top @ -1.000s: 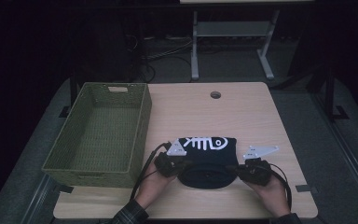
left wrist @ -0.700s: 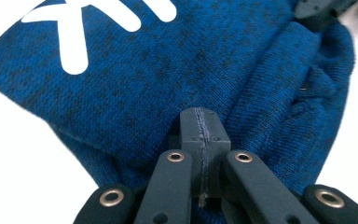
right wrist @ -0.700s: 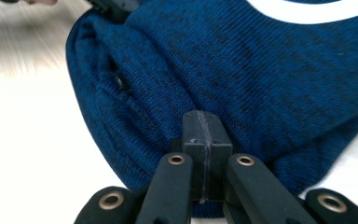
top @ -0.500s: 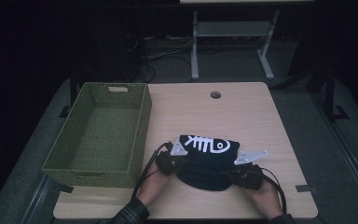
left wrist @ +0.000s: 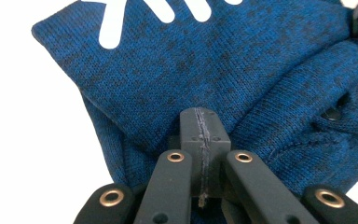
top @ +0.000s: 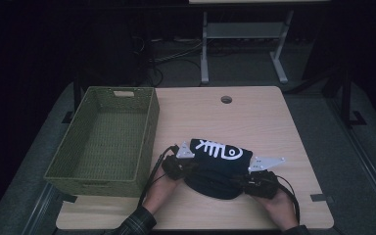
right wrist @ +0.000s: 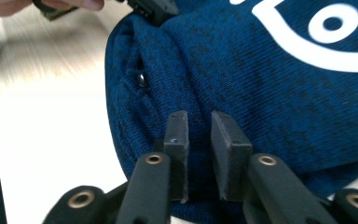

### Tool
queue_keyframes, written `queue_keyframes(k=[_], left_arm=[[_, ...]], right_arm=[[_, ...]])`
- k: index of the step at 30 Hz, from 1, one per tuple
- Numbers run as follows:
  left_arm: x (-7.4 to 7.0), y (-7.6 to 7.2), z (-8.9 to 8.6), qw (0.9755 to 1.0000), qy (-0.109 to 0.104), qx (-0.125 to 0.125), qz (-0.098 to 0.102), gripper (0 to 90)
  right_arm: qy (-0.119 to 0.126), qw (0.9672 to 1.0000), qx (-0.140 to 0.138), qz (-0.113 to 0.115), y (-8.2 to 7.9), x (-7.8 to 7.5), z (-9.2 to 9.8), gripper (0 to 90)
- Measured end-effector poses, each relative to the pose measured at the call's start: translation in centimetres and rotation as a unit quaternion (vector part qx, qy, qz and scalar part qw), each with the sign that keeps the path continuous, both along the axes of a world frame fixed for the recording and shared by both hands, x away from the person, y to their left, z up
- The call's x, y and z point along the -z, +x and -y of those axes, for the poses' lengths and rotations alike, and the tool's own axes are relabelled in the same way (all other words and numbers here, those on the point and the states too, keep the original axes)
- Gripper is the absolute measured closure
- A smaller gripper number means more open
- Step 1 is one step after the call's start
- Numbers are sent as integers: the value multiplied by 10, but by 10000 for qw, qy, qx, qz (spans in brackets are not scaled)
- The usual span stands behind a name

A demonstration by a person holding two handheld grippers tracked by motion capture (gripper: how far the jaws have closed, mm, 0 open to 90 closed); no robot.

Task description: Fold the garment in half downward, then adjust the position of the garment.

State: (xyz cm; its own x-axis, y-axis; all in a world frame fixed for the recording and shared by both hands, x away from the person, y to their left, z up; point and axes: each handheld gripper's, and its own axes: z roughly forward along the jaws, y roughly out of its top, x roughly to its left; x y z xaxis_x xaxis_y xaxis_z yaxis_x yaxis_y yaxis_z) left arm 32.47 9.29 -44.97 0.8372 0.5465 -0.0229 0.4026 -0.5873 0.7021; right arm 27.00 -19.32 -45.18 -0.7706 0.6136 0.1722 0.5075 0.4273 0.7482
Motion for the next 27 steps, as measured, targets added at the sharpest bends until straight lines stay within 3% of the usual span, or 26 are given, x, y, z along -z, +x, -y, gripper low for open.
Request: queue_keyframes(k=[4, 12, 14, 15, 18, 27], left_arm=[[-5, -2, -2, 9997, -214, -76, -15, 823], [-16, -3, -7, 9987, -426, -266, 29, 622], [-17, -3, -8, 9986, -428, -314, 21, 535], [-19, -1, -10, 9982, -474, -376, 16, 495], [-21, 2, -13, 9968, -657, -459, -63, 419], [-26, 12, -19, 9960, -718, -525, -127, 239]], right_arm=[[84, 9997, 213, 109, -1, -7, 7, 573], [81, 9982, 533, 272, -3, -12, 24, 399], [57, 9978, 582, 326, -4, -13, 27, 362], [82, 9967, 710, 377, -6, -13, 34, 290], [11, 9948, 920, 438, -8, -13, 41, 188], [-271, 9897, 1365, 327, -8, 0, 61, 85]])
